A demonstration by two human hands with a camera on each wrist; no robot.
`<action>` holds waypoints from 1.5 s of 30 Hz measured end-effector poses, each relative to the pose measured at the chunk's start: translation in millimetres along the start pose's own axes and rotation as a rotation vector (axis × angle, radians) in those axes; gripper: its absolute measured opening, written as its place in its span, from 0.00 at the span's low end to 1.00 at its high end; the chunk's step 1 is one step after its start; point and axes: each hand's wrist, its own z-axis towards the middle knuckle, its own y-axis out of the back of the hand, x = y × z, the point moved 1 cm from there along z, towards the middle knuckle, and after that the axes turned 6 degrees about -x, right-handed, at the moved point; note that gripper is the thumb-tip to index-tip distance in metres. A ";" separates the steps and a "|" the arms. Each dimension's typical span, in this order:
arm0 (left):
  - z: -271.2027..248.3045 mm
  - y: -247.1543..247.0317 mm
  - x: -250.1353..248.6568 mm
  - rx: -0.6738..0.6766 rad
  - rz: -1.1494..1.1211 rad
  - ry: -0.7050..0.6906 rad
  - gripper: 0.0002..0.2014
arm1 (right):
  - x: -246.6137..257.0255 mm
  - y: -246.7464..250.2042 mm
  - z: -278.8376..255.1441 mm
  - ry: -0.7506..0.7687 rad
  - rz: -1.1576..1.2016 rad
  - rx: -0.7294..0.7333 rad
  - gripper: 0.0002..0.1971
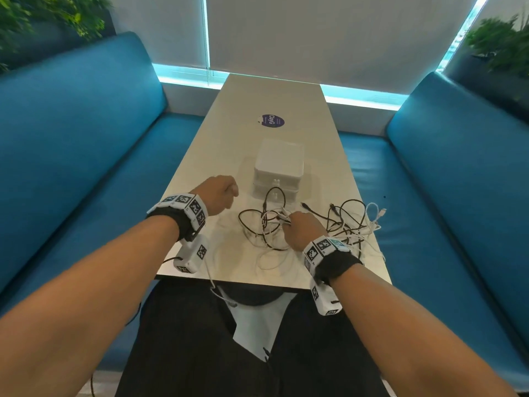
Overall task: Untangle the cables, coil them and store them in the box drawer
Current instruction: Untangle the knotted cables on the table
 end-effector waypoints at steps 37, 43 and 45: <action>-17.6 -59.2 -53.5 0.111 -0.107 -0.230 0.15 | 0.7 18.8 19.0 -0.174 0.701 -0.029 0.09; -25.5 -69.5 -50.3 0.178 -0.042 -0.236 0.11 | -0.2 20.0 14.2 -0.047 0.585 0.003 0.16; -24.7 -70.8 -48.1 0.157 -0.109 -0.180 0.08 | -0.5 20.8 13.8 0.018 0.562 -0.012 0.16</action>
